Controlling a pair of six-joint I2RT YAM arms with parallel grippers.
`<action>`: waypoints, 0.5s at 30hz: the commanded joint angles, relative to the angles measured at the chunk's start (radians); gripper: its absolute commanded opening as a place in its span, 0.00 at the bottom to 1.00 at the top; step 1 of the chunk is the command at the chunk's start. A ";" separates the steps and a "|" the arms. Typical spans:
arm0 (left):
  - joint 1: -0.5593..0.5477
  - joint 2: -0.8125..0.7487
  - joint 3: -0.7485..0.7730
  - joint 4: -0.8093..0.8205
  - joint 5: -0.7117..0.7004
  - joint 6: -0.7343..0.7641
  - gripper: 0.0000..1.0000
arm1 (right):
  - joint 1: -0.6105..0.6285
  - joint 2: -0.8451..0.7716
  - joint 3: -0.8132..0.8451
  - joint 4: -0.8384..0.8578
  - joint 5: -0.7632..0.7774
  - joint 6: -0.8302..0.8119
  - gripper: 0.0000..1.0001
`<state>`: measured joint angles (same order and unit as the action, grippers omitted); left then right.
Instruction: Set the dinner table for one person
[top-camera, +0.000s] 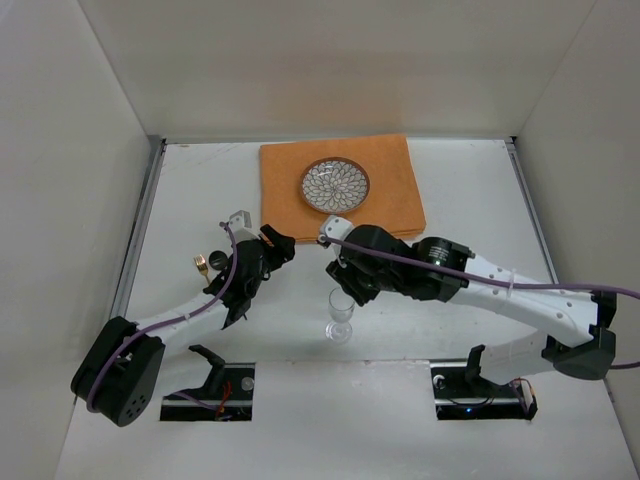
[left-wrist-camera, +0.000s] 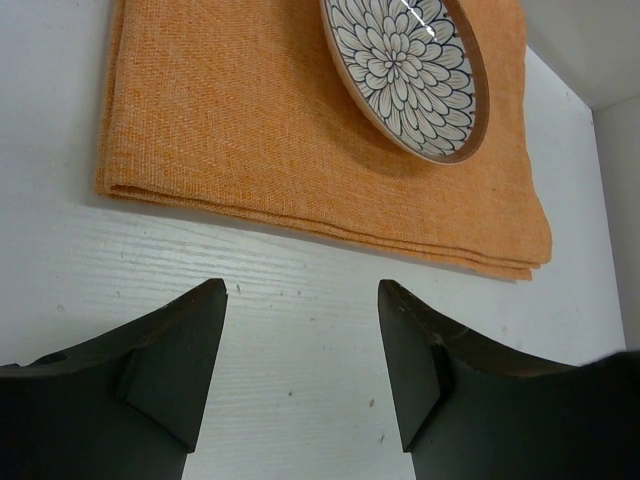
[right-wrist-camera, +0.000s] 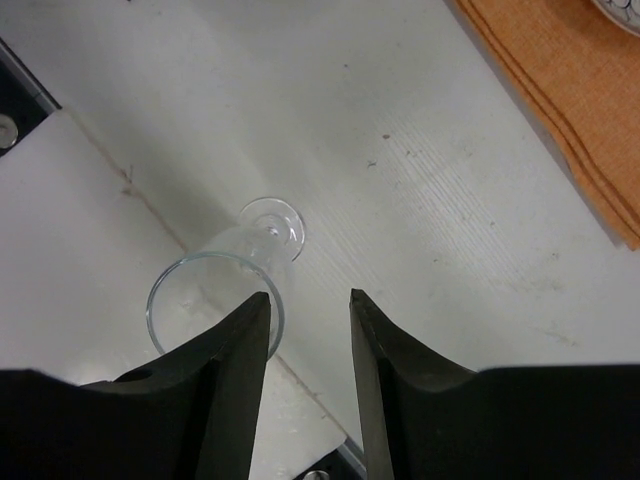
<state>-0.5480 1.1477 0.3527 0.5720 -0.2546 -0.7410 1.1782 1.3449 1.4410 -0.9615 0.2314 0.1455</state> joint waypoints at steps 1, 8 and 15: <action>0.000 -0.002 -0.009 0.046 -0.006 0.009 0.60 | -0.004 0.005 -0.016 -0.011 -0.014 0.002 0.43; 0.009 0.007 -0.008 0.046 0.001 0.002 0.60 | -0.007 0.025 -0.060 0.059 -0.063 0.009 0.27; 0.012 0.006 -0.009 0.046 0.002 -0.003 0.60 | -0.036 -0.004 -0.044 0.130 -0.037 0.017 0.08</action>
<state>-0.5423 1.1511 0.3527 0.5724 -0.2535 -0.7414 1.1648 1.3712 1.3769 -0.9066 0.1749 0.1528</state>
